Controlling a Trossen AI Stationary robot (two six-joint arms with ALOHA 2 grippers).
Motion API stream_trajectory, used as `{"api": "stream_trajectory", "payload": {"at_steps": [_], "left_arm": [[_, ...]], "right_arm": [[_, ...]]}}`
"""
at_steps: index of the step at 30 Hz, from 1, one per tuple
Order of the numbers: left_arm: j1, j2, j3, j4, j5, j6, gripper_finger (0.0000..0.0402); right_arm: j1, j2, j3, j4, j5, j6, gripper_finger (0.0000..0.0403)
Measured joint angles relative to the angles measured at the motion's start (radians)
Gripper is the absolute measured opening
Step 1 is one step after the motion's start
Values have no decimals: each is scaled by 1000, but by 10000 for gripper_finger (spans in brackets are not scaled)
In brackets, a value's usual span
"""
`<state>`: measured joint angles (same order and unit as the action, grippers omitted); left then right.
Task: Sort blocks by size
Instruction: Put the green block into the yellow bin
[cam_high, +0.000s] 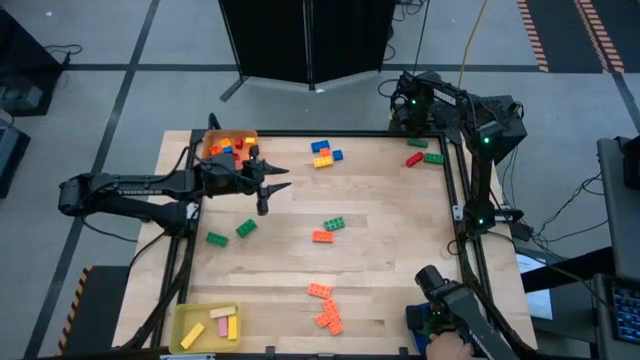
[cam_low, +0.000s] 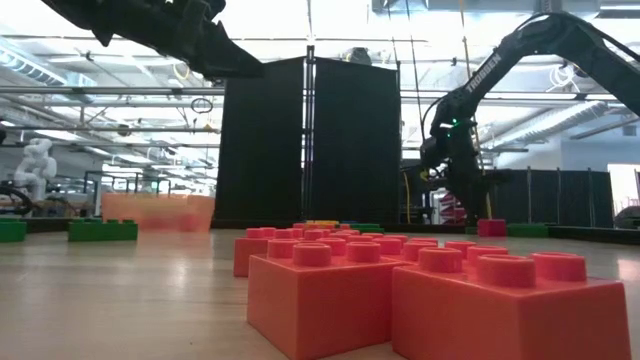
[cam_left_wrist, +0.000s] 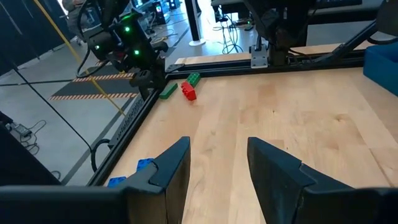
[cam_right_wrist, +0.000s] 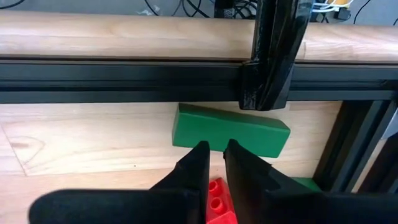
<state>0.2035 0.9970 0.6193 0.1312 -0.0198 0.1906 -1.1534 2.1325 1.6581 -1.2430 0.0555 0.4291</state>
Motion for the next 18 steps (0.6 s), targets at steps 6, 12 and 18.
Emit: {"api": "stream_trajectory", "payload": {"at_steps": [6, 12, 18], "left_arm": [[0, 0, 0, 16, -1, 8, 161], [0, 0, 1, 20, -1, 29, 161], [0, 0, 1, 20, -1, 32, 161]], "right_arm": [[0, 27, 0, -12, -6, 9, 45], [0, 41, 0, -15, -55, 8, 45], [0, 41, 0, -17, -58, -12, 44]]}}
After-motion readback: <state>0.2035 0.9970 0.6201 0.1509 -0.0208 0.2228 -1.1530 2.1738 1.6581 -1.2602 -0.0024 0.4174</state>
